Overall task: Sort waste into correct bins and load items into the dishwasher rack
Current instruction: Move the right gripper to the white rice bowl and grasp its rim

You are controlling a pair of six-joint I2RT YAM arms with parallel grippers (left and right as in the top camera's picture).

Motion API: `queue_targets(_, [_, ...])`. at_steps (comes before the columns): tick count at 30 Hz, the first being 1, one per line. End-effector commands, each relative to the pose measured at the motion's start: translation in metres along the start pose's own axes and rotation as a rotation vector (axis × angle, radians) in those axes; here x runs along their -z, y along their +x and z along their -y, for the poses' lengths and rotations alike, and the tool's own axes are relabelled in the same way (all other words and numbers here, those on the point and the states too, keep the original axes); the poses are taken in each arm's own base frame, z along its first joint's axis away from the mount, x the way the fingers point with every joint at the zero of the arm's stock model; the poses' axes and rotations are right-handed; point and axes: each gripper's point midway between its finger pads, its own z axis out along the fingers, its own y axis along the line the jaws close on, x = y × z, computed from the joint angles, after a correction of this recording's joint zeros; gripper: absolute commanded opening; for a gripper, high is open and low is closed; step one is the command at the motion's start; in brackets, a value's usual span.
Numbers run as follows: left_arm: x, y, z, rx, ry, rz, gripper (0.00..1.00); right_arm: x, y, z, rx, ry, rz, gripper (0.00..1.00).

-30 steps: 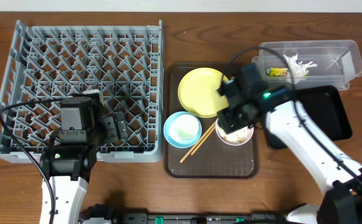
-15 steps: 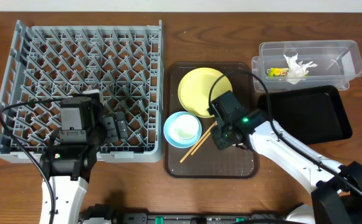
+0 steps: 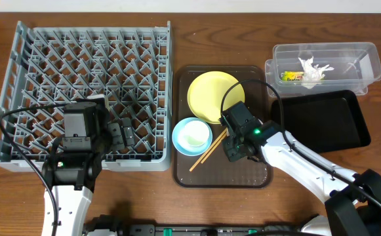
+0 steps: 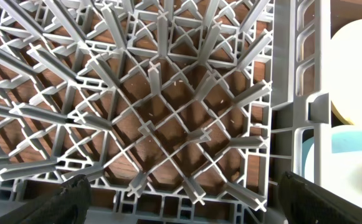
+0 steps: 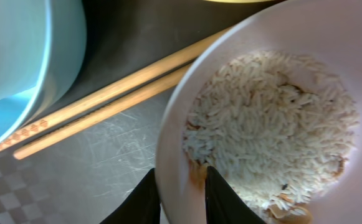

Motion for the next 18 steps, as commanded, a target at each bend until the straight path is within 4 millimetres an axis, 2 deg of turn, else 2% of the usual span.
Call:
queue_targets(1, [0.0054,-0.0073,0.0031,0.002,0.008,0.018,0.96,0.0014,-0.0007,0.0031,-0.002,0.036,0.015,0.21])
queue_targets(5, [0.0054,-0.0073,0.0031,0.002,0.009,0.017,0.96,0.0015,-0.0010,0.0058,-0.002,0.051,0.017,0.11])
queue_targets(18, [0.0054,-0.0068,0.0030,0.002,0.008,0.016,0.97,0.0015,-0.0002,0.0056,-0.001,0.051,0.014,0.01])
